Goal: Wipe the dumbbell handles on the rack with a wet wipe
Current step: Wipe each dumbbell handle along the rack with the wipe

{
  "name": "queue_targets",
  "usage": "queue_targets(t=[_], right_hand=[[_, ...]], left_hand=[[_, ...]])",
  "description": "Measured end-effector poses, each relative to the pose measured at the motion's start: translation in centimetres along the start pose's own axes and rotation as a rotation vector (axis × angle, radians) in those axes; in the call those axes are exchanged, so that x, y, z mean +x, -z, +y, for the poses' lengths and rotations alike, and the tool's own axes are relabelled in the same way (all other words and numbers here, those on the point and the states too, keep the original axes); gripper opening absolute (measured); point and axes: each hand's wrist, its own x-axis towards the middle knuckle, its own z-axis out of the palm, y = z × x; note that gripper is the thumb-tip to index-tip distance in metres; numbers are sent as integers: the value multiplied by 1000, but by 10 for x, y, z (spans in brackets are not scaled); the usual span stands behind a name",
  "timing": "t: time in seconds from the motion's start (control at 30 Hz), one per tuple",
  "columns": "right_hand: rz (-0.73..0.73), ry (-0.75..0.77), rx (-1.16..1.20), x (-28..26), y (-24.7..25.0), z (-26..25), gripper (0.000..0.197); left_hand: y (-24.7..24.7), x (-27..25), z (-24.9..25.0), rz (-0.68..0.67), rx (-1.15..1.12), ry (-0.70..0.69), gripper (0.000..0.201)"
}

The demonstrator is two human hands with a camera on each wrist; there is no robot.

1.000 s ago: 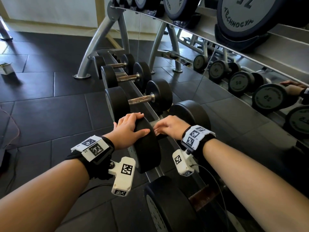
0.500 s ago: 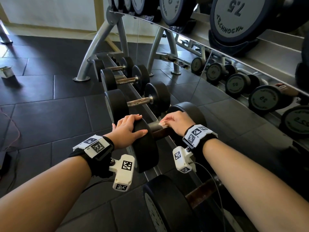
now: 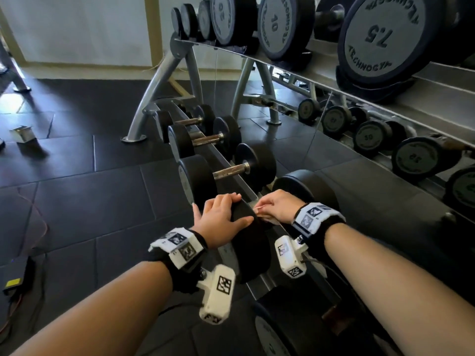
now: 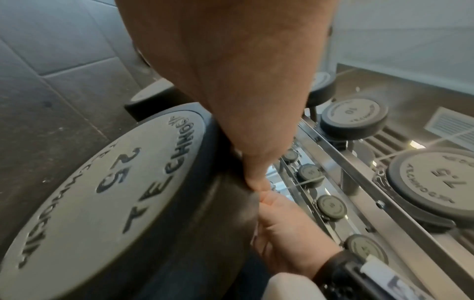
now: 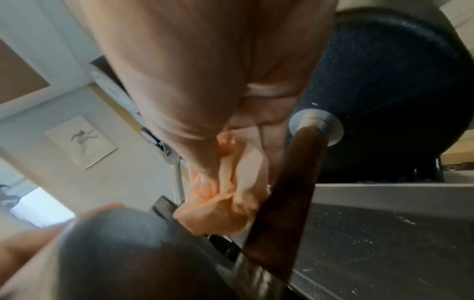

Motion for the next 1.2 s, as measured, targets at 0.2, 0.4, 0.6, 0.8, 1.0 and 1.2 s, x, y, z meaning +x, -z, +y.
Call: queue_targets(t=[0.2, 0.4, 0.6, 0.8, 1.0, 1.2], right_hand=[[-81, -76, 45, 20, 5, -15, 16], [-73, -200, 55, 32, 16, -39, 17], [-109, -316, 27, 47, 36, -56, 15], [392, -251, 520, 98, 58, -76, 16], [314, -244, 509, 132, 39, -67, 11], [207, -257, 490, 170, 25, -44, 19]], left_hand=[[42, 45, -30, -87, -65, -117, 33], [69, 103, -74, 148, 35, -174, 43], [78, 132, -117, 61, 181, -102, 72], [72, 133, -132, 22, 148, -113, 68], [82, 139, -126, 13, 202, -96, 71], [83, 155, -128, 161, 253, -118, 56]])
